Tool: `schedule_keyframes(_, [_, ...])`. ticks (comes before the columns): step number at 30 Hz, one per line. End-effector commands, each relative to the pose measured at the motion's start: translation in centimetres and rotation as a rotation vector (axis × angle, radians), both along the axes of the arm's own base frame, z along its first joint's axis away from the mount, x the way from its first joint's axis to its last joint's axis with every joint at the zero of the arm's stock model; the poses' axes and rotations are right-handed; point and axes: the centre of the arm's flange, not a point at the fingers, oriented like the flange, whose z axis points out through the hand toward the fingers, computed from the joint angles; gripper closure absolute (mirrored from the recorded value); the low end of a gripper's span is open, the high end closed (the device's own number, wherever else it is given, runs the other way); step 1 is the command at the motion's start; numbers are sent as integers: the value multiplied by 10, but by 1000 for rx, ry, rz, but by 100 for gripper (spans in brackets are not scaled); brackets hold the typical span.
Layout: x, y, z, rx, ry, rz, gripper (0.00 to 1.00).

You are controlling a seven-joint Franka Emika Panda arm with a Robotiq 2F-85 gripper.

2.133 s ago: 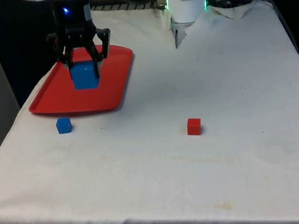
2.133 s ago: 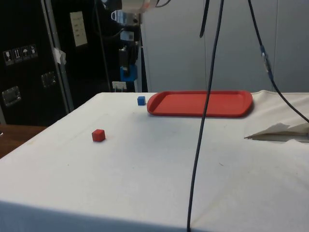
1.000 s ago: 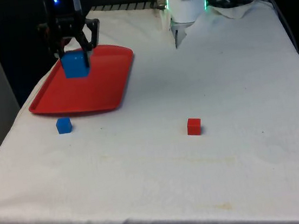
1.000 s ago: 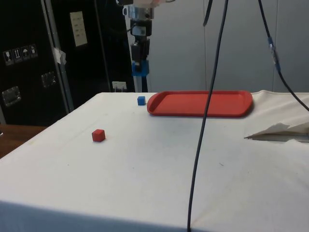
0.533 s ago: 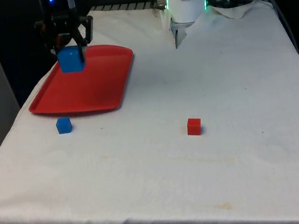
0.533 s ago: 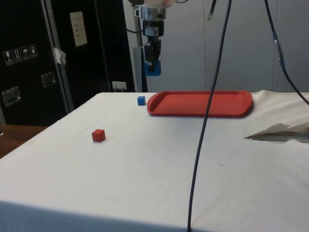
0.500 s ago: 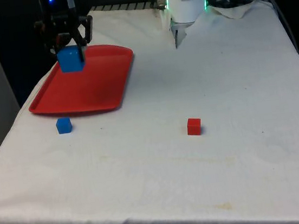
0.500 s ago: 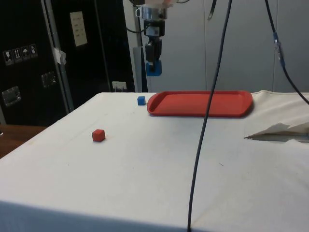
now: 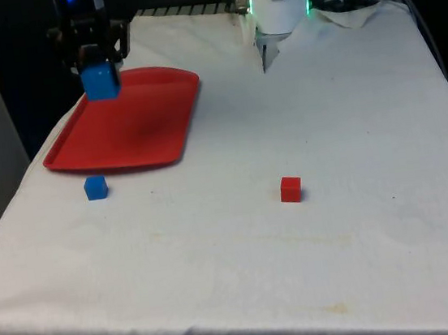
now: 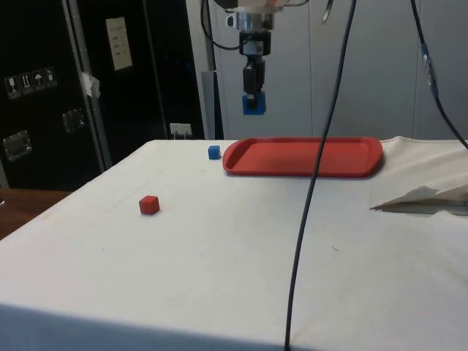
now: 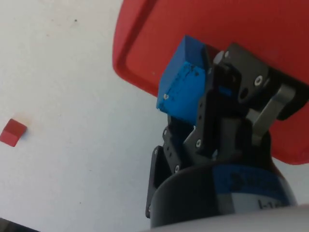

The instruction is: Pick up the largest block and place it onto the tray.

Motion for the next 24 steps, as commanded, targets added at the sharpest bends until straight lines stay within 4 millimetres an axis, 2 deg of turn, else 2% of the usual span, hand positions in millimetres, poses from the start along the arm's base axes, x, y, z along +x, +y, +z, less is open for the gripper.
schedule_keyframes(1, [-5,-3,1,-2,-8,3,99])
schedule_keyframes(2, [-2,-1,0,1,1,1,99])
schedule_keyframes(8, [-24,-15,-3,1,5,10,99])
schedule_keyframes(24, [-64,-39,-9,6,28,25,99])
